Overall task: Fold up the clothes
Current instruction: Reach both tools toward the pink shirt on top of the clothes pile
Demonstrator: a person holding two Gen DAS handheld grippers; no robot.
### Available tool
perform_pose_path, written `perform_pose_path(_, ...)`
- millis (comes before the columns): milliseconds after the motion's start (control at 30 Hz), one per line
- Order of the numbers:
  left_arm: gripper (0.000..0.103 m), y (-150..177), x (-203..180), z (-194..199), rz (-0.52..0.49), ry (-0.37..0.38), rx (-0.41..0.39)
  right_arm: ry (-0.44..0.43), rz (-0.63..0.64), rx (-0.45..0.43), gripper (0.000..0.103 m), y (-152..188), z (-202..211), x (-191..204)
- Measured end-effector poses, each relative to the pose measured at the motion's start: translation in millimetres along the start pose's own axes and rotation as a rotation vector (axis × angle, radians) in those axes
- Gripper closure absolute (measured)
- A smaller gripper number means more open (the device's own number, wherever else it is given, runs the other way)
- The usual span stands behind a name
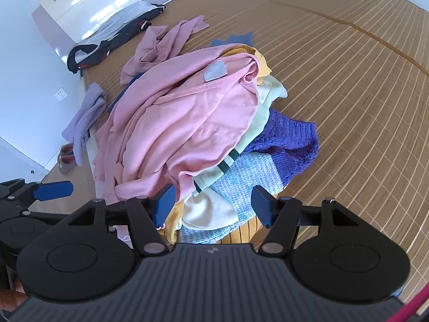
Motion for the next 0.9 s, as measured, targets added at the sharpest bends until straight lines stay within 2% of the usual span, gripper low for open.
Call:
perform_pose_path(167, 0.017, 1, 3, -4, 0.016, 0.013, 0.007, -0.011, 0.001, 0.002, 0.035, -1, 0, -1)
perform_pose_path(333, 0.017, 4, 1, 3, 0.006, -0.028, 0.013, -0.023, 0.003, 0.005, 0.035, -2, 1, -1)
perform_pose_path(667, 0.017, -6, 8, -1, 0.012, -0.003, -0.001, -0.044, -0.009, -0.004, 0.035, -15, -1, -8)
perform_pose_path(900, 0.019, -28, 29, -12, -0.051, 0.04, -0.084, -0.061, -0.05, -0.049, 0.035, -31, -3, -20)
Point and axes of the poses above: each gripper's, at about its wrist camera, not at the fingertips, and z roughly against the way its jaws point, x to its left, y to its underside, the point moved 9 cm from there along -z, roughly the way its jaws point, and after that the axes turned 11 degrees about -z, right-handed, at the moved point
